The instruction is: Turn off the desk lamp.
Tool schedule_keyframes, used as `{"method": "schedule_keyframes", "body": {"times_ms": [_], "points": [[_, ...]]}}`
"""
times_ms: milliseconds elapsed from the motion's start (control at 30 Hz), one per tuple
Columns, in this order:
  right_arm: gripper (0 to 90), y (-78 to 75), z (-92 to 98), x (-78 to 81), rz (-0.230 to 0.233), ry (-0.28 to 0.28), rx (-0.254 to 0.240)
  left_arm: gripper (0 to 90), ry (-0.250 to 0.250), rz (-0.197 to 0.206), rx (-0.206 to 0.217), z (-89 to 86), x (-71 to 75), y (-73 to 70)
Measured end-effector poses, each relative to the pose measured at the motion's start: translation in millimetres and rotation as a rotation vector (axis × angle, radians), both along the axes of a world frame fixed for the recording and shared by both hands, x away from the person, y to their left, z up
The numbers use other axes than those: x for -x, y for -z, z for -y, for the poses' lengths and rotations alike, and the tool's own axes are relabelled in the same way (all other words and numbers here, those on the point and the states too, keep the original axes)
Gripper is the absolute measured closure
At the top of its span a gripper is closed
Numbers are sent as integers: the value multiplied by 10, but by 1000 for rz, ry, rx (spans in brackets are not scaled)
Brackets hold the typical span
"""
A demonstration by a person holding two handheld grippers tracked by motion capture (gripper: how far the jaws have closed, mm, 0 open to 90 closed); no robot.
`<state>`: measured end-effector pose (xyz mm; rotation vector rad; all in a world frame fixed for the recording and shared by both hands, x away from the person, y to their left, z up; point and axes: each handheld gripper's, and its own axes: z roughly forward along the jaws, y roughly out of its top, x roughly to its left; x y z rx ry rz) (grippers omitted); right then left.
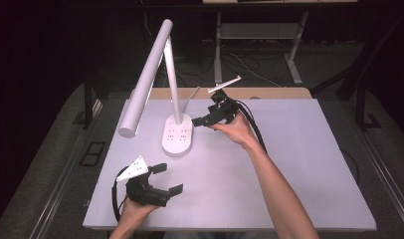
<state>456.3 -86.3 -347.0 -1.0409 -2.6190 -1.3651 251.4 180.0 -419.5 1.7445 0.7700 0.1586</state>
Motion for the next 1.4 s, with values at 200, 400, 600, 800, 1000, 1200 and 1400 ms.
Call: {"method": "schedule_keyframes", "body": {"times_ms": [200,400,600,800,1000,1200,1400], "points": [[143,94,-81,-125,-7,12,-12,0,1,-2,3,2,4,1],[229,195,-154,-234,-27,24,-38,0,4,-1,9,0,1,-1],[422,261,-237,-298,-43,18,-50,0,8,-1,5,8,3,1],[723,352,-297,-349,-67,13,-68,0,16,-2,2,21,1,5],[878,450,-358,-381,-69,31,-57,0,10,-2,7,8,2,2],[899,553,-414,-448,-63,91,-57,0,9,-4,9,12,1,3],[900,673,-469,-496,-74,107,-62,0,8,-2,14,1,-2,2]]}}
